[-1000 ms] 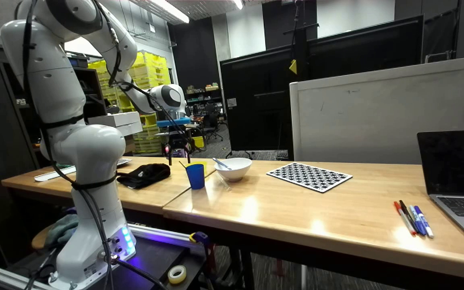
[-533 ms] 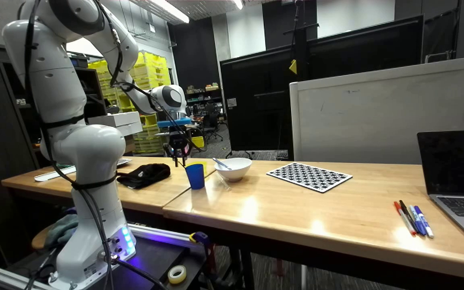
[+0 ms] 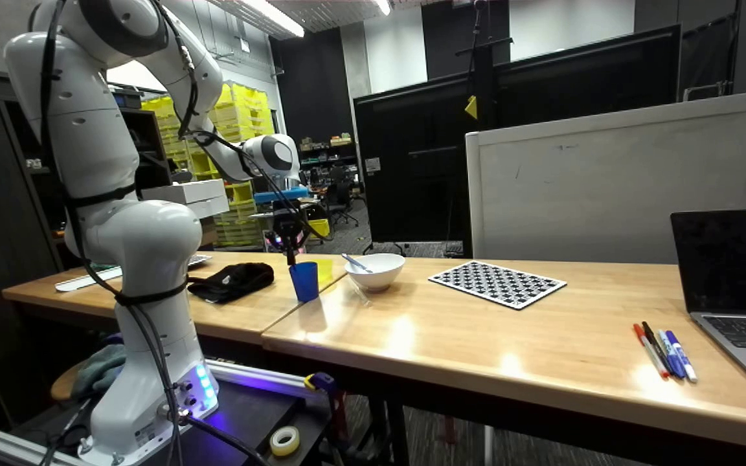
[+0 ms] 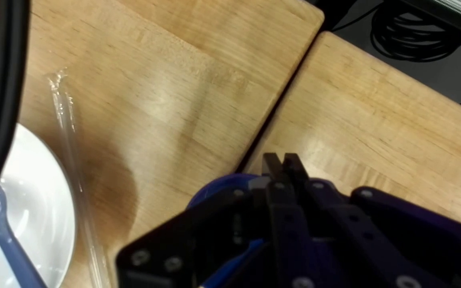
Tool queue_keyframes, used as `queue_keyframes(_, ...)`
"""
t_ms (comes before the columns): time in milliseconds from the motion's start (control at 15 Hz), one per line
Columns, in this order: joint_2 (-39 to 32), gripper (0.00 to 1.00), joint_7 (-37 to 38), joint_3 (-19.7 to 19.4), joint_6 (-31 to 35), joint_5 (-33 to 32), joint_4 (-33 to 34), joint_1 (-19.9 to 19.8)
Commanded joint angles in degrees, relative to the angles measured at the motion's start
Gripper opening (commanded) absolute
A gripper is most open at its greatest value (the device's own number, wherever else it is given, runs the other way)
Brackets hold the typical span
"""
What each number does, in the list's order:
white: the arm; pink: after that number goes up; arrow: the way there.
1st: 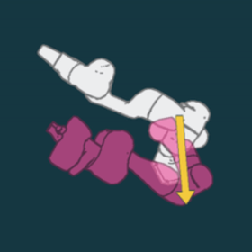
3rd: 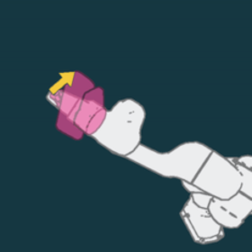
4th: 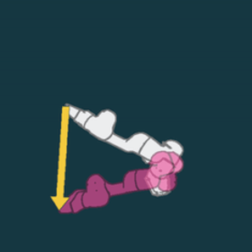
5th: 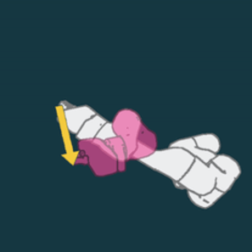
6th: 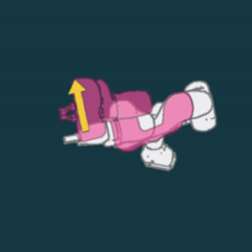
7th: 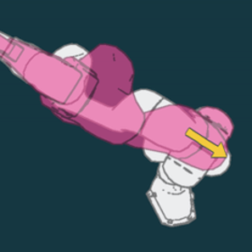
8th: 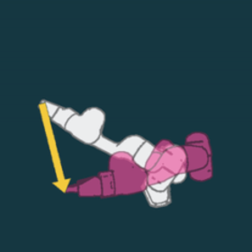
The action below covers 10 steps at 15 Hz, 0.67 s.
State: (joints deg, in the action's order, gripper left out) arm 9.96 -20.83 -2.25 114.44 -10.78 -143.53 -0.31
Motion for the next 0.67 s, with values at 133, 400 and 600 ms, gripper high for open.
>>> queue_keyframes(133, 0.54, 0.01, 0.58, 0.18, -0.54, -0.85, 0.1, 0.06)
queue_keyframes(400, 1.59, 0.01, 1.06, 0.28, -1.3, -1.48, 0.11, -0.02)
queue_keyframes(600, 3.1, 0.01, 1.59, 0.38, -1.99, -2.08, 0.0, -0.03)
